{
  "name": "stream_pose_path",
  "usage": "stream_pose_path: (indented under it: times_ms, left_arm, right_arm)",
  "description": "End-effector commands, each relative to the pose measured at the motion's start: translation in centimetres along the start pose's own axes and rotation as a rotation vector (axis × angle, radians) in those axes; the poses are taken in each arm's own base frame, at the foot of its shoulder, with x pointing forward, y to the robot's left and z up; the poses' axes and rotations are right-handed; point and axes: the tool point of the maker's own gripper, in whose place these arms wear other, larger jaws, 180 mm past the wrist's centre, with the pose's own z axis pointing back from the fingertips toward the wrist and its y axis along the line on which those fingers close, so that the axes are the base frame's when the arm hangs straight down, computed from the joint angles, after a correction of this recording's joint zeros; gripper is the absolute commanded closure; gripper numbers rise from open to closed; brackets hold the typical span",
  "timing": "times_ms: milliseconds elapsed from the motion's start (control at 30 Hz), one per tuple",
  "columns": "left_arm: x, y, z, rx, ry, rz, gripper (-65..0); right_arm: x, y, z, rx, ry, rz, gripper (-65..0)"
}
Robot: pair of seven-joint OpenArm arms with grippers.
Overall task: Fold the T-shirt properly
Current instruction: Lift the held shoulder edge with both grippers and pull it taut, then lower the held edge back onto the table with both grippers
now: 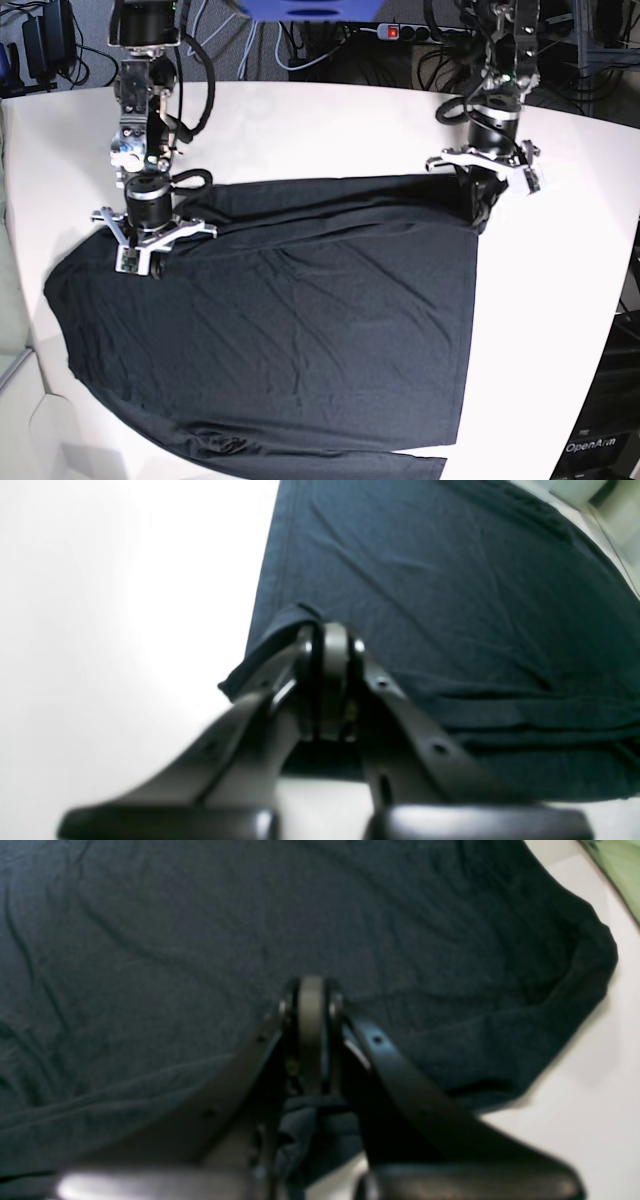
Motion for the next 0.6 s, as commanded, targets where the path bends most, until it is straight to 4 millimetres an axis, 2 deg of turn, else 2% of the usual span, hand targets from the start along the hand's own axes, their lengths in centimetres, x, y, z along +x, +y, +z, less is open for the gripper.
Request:
stream_pose_path:
  times_ms: [0,467,533,567]
  left_arm:
    - [1.0,0.0,-0.1,-0.007,-0.04,-0.001,0.0]
    - [2.3,-0.4,-1.2,-0.017,-0.076,-0.001,0.0]
    - [2.4,-0.4,-1.2,-0.016,-0.078,0.0,-2.7]
    - [2.4,-0.3,-1.3,-0.01,-0.079,0.0,-6.2]
  right_arm:
    - [1.7,-0.2,-0.2,-0.001,-0.058,0.007,0.0]
    - [0.1,-0.6,0.7,-0.007,-0.026,0.018,0.0]
    - [-0.2,-0.6,0.9,-0.007,-0.02,0.02,0.0]
    - [-0.1,-0.6,0.9,-0.007,-0.022,0.02,0.0]
